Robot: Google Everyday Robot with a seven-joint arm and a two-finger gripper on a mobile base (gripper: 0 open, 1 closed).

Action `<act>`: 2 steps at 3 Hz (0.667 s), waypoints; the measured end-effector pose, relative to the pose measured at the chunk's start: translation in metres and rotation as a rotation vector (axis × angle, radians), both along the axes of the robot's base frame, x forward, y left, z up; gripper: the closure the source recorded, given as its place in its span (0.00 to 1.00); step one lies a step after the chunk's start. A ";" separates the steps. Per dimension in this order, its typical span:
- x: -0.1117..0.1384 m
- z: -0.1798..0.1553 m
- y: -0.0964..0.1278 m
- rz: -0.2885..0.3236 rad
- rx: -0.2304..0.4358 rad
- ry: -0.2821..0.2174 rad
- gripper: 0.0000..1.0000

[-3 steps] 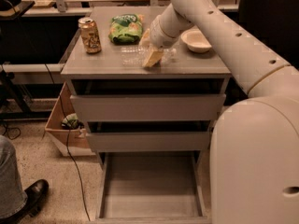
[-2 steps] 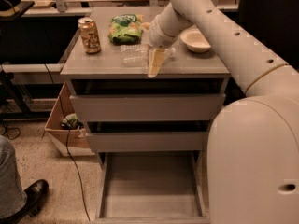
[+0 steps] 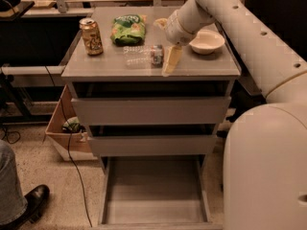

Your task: Pick water bottle from bottom drawer and place on counter

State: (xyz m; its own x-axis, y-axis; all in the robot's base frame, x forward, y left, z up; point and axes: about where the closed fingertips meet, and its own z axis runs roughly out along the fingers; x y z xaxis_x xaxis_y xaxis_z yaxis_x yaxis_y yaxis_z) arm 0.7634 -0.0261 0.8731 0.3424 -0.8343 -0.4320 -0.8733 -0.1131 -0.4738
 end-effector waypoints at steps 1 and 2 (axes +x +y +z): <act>-0.012 0.024 -0.060 -0.034 0.070 0.022 0.00; -0.021 0.039 -0.093 -0.050 0.109 0.033 0.00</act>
Offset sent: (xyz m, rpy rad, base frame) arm -0.0231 -0.1459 0.0718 0.1556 0.0388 -0.0769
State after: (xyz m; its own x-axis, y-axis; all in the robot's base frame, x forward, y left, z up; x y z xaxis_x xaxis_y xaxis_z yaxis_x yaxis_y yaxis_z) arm 0.7429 -0.1188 0.9126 0.2858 -0.7973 -0.5317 -0.8918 -0.0181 -0.4521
